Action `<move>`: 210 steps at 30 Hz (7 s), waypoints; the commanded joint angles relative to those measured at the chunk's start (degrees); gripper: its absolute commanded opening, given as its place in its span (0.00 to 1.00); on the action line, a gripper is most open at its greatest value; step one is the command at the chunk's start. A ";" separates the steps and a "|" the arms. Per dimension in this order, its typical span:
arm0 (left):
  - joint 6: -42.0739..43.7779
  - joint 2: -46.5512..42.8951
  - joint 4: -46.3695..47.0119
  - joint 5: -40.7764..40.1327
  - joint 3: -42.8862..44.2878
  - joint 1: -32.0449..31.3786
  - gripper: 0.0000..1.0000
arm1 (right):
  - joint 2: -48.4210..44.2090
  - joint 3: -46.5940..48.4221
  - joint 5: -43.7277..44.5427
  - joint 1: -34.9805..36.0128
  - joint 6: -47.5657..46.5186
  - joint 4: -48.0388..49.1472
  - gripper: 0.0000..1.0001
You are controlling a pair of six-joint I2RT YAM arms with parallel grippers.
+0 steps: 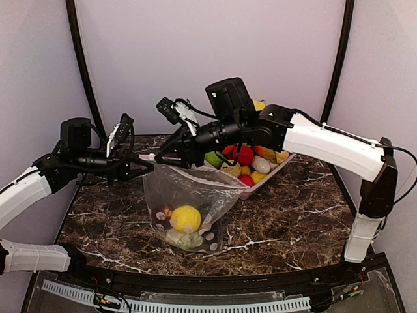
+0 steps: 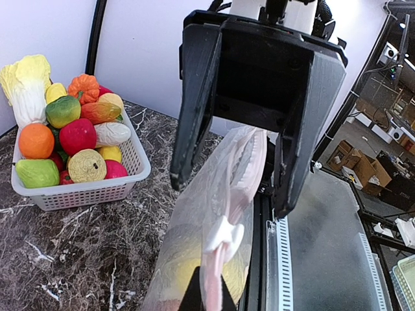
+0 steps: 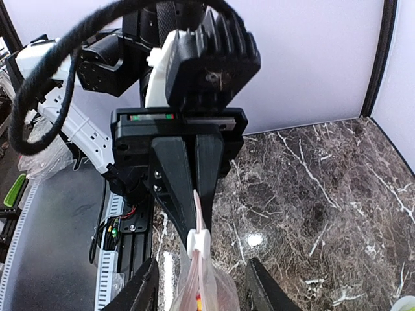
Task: Place the food in the zip-top bag and seal the zipper
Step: Pass from the right arm to the left, then zip the zipper on the zipper food storage bag, then place the zipper food storage bag at the center of the board.
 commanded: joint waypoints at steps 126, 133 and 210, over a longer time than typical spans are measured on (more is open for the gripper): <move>-1.14 -1.56 -3.52 -24.32 -0.60 8.88 0.01 | -14.07 -16.10 17.48 -0.46 0.05 -0.49 0.00; -1.45 -1.72 -3.68 -25.59 -0.69 9.40 0.01 | -15.53 -17.82 18.47 -0.98 1.59 -0.36 0.00; -1.70 -4.82 -5.45 -34.77 -0.26 10.96 0.99 | -22.20 -26.78 28.56 -6.61 10.77 5.62 0.99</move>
